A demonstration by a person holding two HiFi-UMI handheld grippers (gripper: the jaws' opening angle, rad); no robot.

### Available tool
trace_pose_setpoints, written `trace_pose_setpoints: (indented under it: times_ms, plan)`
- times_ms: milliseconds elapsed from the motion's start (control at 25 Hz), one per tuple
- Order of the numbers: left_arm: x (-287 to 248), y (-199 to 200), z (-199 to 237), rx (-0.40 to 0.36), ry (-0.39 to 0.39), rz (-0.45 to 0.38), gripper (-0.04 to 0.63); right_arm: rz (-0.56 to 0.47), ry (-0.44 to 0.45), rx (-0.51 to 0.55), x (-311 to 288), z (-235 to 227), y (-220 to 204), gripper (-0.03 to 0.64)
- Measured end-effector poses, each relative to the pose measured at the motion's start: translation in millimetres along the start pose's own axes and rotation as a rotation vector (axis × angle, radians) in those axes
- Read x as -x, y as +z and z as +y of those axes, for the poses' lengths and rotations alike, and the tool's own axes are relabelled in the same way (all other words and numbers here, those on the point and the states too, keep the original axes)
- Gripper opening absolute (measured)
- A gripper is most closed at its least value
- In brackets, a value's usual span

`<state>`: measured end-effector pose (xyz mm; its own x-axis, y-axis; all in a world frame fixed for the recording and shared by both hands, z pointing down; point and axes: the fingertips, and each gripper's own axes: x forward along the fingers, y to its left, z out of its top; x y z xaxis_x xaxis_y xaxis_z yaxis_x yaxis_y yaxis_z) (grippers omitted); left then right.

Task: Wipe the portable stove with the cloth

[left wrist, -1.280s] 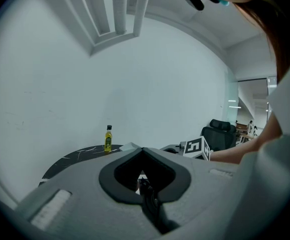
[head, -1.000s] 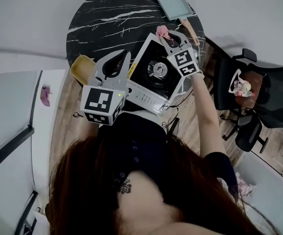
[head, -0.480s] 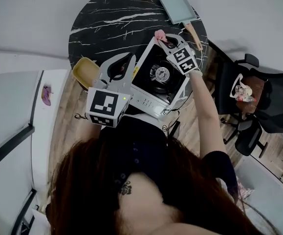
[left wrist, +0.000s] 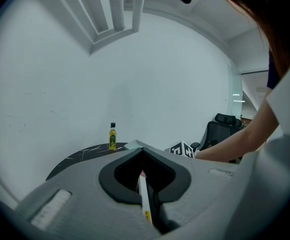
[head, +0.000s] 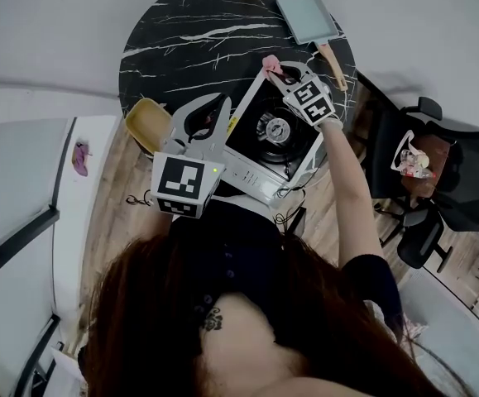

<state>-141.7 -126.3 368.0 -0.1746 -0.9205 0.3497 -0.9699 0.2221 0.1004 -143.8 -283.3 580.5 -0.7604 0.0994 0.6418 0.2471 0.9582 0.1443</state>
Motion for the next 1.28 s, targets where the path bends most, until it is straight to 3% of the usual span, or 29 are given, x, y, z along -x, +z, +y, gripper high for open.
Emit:
trace_pose_setpoints:
  times_ms: [1280]
  plan:
    - [-7.3,8.5,-23.4,-0.048,-0.088,0.011,0.011,0.066,0.057,0.043,4.5,3.2,-18.4,0.058]
